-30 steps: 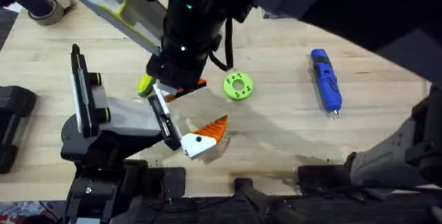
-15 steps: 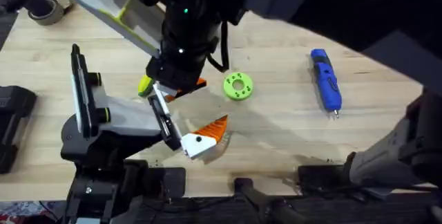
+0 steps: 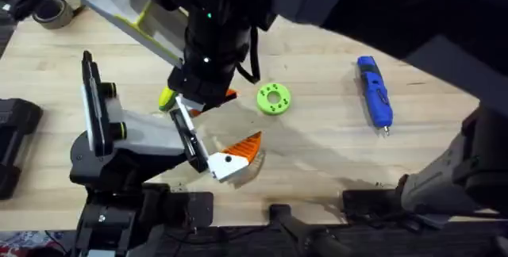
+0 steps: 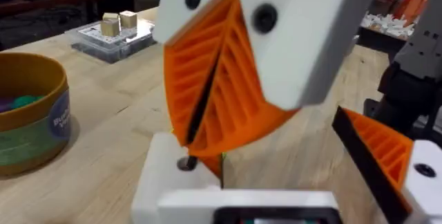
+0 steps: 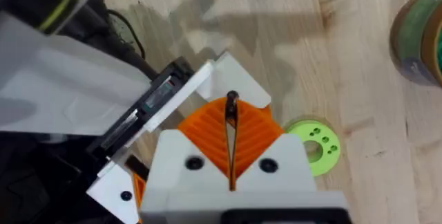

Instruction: Pick up the gripper from the table and insert it into the empty holder that is missing its gripper. Then pick up a screw, insert it into the mounting hole, and use the screwdriver to tighten it. Finally, clean up the table by picking up the vegetable and placing it into the bucket.

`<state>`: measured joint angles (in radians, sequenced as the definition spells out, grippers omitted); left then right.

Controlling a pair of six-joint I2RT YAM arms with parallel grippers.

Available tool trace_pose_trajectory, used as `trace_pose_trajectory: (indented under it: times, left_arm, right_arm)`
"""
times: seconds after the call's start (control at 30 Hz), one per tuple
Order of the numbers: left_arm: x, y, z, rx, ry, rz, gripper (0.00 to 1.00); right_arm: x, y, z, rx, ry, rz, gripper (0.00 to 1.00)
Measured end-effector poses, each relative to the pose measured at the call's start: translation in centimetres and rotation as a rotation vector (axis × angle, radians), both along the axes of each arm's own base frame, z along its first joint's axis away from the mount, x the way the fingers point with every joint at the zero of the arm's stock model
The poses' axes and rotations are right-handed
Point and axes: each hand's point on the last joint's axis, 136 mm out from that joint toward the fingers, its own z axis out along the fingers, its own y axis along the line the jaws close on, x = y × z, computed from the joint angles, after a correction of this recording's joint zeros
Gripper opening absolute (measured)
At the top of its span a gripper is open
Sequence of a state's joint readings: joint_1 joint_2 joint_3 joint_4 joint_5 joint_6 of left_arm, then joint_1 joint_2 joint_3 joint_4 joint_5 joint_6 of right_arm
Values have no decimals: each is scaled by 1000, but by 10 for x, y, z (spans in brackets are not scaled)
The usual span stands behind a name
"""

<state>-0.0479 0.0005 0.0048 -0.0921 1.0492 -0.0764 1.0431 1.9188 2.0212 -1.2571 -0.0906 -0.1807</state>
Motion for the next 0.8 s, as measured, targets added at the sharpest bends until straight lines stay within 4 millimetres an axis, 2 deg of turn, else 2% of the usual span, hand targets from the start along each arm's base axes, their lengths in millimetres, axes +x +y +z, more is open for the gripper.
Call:
trace_pose_trajectory:
  times: [0.27, 0.8]
  left_arm:
    - [0, 0, 0, -1, 4, 0, 986]
    - [1, 1, 0, -1, 3, 7, 986]
  right_arm:
    - [2, 3, -8, -11, 6, 0, 12]
    - [3, 4, -7, -7, 4, 0, 12]
